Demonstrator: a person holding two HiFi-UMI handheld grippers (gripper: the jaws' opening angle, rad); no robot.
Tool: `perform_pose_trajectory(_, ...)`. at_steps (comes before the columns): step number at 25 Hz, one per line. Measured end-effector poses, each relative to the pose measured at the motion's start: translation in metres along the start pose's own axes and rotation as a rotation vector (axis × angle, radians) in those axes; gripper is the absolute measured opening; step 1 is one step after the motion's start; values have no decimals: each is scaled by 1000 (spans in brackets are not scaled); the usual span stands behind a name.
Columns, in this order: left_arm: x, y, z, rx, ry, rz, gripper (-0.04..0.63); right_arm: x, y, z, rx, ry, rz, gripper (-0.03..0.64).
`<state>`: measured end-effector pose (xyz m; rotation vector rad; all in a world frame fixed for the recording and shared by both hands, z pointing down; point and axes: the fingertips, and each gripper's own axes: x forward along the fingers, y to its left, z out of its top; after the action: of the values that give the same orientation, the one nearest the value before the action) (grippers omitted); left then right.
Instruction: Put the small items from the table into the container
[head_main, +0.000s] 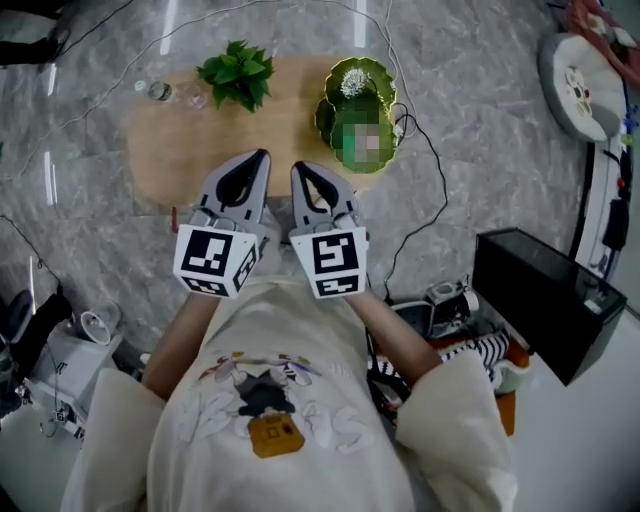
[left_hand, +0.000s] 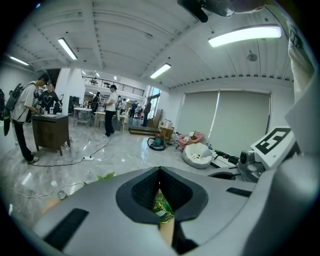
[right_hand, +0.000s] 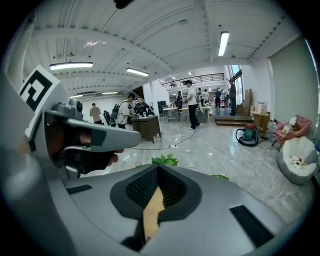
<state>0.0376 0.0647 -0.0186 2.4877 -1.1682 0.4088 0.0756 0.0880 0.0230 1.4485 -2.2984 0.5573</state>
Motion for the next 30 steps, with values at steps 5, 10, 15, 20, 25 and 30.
perform_pose_trajectory(5,-22,-5,3,-22,-6,17,9,-13,25,2,6,-26,48,5)
perform_pose_trajectory(10,-51,-4,-4,-24,-3,30,9,-23,31,6,-34,-85,-5,5)
perform_pose_trajectory(15,-77,2,-2,-18,-19,31,9,-31,51,29,-32,-129,-15,5)
perform_pose_trajectory(20,-88,8,7,-1,-51,25,9,-31,70,38,-17,-142,-2,5)
perform_pose_trajectory(25,-95,18,6,1,-66,14,9,-21,86,38,-28,-138,-7,5)
perform_pose_trajectory(30,-114,28,-1,-5,-66,12,9,-23,104,39,-26,-133,-9,5)
